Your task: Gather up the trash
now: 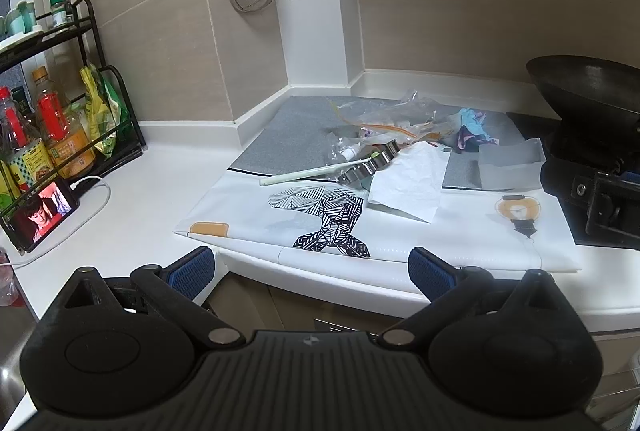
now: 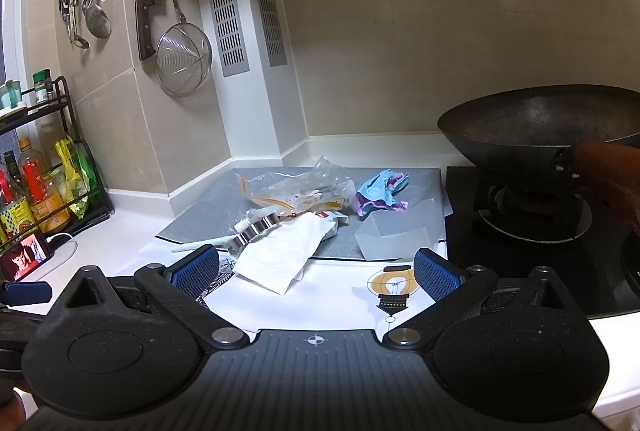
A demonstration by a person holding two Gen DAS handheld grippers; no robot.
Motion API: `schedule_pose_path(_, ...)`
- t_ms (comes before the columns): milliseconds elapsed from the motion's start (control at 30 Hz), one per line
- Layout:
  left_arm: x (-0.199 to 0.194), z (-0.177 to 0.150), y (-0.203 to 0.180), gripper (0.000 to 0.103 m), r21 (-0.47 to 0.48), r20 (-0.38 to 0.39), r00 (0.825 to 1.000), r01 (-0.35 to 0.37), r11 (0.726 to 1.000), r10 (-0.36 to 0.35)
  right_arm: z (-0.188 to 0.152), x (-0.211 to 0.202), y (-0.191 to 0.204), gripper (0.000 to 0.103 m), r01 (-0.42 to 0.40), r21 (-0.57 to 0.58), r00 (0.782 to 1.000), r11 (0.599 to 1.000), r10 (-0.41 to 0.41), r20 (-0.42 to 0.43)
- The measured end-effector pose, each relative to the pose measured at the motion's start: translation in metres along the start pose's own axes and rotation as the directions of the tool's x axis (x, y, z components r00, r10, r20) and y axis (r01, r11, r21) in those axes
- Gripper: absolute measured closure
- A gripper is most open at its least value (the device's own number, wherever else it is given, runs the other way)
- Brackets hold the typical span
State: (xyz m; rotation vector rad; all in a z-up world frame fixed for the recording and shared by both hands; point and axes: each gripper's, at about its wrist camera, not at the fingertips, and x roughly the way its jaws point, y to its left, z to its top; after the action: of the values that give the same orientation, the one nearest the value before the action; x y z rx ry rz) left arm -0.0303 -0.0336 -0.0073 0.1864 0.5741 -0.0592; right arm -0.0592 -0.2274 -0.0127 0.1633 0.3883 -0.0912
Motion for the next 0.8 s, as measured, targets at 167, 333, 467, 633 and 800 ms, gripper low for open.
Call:
schedule_pose_path(167, 0.003, -0.002, 0.001, 0.000, 0.000, -0.009, 1.000, -0.001, 1.000, 0.001, -0.001, 0.002, 0.001, 0.000, 0.002, -0.001, 1.000, 1.000, -0.002, -0.005)
schedule_pose_path(333, 0.009, -0.006, 0.002, 0.000, -0.002, -0.023, 1.000, -0.007, 1.000, 0.007, -0.005, 0.006, -0.002, 0.000, -0.006, 0.001, 1.000, 1.000, 0.006, -0.007)
schedule_pose_path(467, 0.014, -0.011, 0.006, 0.000, -0.010, -0.032, 0.999, -0.008, 1.000, 0.007, -0.009, 0.010, -0.005, 0.000, 0.002, 0.009, 1.000, 1.000, -0.002, -0.003)
schedule_pose_path(633, 0.022, -0.015, 0.011, 0.000, -0.033, -0.049, 0.999, -0.002, 0.999, 0.001, -0.011, 0.014, -0.007, 0.000, 0.009, 0.001, 1.000, 1.000, -0.009, 0.002)
schedule_pose_path(800, 0.027, -0.011, 0.014, 0.000, -0.028, -0.056, 0.998, -0.014, 1.000, 0.012, -0.012, 0.016, -0.010, 0.000, 0.026, 0.010, 1.000, 1.000, -0.026, 0.001)
